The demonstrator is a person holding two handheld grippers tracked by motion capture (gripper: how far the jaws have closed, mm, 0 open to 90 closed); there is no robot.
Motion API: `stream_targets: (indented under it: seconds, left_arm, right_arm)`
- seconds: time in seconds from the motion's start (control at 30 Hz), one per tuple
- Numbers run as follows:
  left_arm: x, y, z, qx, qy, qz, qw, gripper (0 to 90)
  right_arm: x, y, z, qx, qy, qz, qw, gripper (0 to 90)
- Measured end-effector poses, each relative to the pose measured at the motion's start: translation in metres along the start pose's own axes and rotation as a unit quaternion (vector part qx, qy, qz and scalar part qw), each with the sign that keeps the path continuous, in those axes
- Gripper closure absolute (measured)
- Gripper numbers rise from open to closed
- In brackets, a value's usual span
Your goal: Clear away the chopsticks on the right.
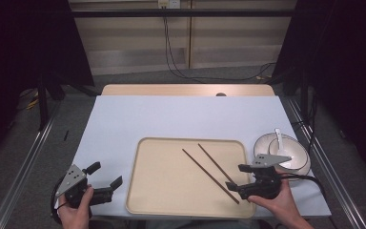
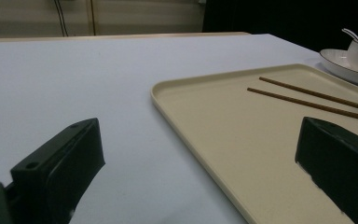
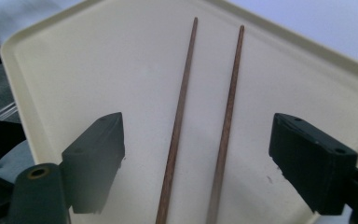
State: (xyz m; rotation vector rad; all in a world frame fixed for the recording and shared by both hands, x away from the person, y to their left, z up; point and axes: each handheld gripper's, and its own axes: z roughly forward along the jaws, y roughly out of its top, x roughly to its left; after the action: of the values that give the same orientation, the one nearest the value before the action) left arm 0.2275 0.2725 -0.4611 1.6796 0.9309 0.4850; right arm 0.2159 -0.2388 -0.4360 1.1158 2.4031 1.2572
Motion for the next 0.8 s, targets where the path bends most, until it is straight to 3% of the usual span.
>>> stream_targets:
  seconds: [0.03,0.1,0.27,0.47,0.5,0.53,0.57,0.67,0.7,0.8]
  left_arm:
    - [0.000,0.000,0.000,0.002,0.002,0.001,1.0000,0.9]
    - [0.000,0.000,0.000,0.001,0.002,0.002,1.0000,0.9]
    - [0.000,0.000,0.000,0.002,0.000,0.001,1.0000,0.9]
    - [0.000,0.000,0.001,0.002,0.002,0.000,1.0000,0.9]
    - [0.000,0.000,0.000,0.002,0.004,0.000,1.0000,0.9]
    - [0.000,0.000,0.000,0.002,0.004,0.000,1.0000,0.9]
    - [0.000,0.000,0.001,0.002,0.000,0.000,1.0000,0.9]
    - [0.000,0.000,0.001,0.001,0.000,-0.001,1.0000,0.9]
    - [0.000,0.000,0.001,0.002,0.001,0.000,1.0000,0.9]
    - [0.000,0.000,0.001,0.003,0.000,-0.001,1.0000,0.9]
  right_arm:
    - [-0.005,-0.001,-0.005,-0.007,-0.011,0.006,0.9999,6.6]
    - [-0.010,-0.005,-0.010,-0.007,-0.017,0.008,0.9998,1.8]
    - [-0.019,-0.015,-0.023,-0.017,-0.014,0.015,0.9996,1.3]
    - [-0.024,-0.022,-0.050,-0.051,-0.020,0.015,0.9984,2.0]
    - [-0.025,-0.027,-0.058,-0.063,-0.040,-0.002,0.9972,1.6]
    - [-0.025,-0.027,-0.058,-0.063,-0.040,-0.002,0.9972,1.6]
    - [-0.026,-0.033,-0.065,-0.066,-0.060,-0.009,0.9959,1.5]
    - [-0.029,-0.040,-0.071,-0.073,-0.073,-0.009,0.9946,1.7]
    - [-0.031,-0.048,-0.075,-0.083,-0.088,-0.006,0.9926,1.6]
    - [-0.033,-0.055,-0.078,-0.086,-0.096,-0.003,0.9917,1.6]
